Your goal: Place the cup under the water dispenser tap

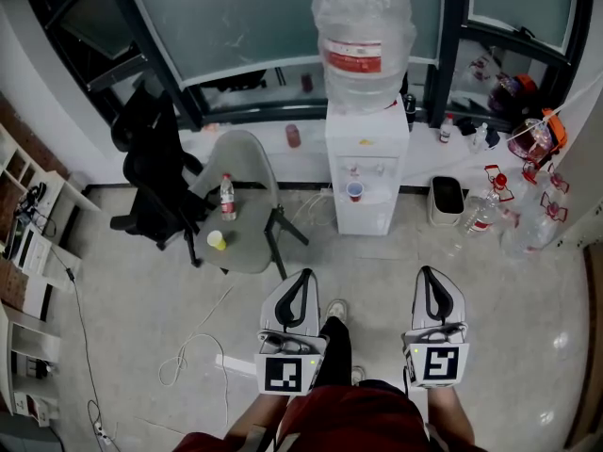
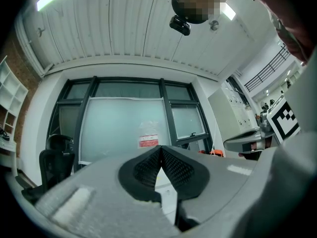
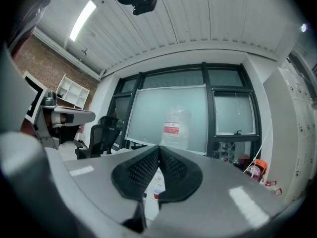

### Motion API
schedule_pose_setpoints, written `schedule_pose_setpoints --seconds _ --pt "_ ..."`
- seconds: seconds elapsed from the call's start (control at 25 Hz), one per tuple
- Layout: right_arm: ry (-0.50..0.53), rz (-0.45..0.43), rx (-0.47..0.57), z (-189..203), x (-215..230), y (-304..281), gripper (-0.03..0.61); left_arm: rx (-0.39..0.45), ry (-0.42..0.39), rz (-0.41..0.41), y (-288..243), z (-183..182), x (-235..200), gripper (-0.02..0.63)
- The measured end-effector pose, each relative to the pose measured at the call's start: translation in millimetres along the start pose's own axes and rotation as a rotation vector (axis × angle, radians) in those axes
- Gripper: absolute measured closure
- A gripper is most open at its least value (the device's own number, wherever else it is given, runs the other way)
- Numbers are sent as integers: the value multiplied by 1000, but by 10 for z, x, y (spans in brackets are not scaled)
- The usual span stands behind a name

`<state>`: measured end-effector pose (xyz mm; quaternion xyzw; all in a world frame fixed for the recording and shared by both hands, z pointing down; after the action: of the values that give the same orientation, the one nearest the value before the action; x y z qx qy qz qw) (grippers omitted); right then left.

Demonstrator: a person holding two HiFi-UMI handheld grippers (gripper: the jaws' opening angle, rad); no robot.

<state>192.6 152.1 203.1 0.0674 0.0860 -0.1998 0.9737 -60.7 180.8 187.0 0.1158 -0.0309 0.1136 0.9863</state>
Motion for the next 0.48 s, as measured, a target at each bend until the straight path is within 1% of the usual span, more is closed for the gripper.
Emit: schedule_pose_setpoints --seconds 0.32,0.48 --pt "11 -13 -4 -37 -36 -10 577 7 4 2 24 -14 -32 614" --pt "15 -15 -13 -40 -45 -14 577 -9 -4 4 42 3 -64 614"
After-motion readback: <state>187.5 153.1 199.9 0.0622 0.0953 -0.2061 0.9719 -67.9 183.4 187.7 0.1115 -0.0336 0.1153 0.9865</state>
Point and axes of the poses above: the fingertips, and each gripper's own axes: y backward along the fingers, x to its right, z out of its underside, the point moved 10 cm from there along y, backward along the fingers, and after that the axes turned 3 degrees about x, right-handed, at the moved point
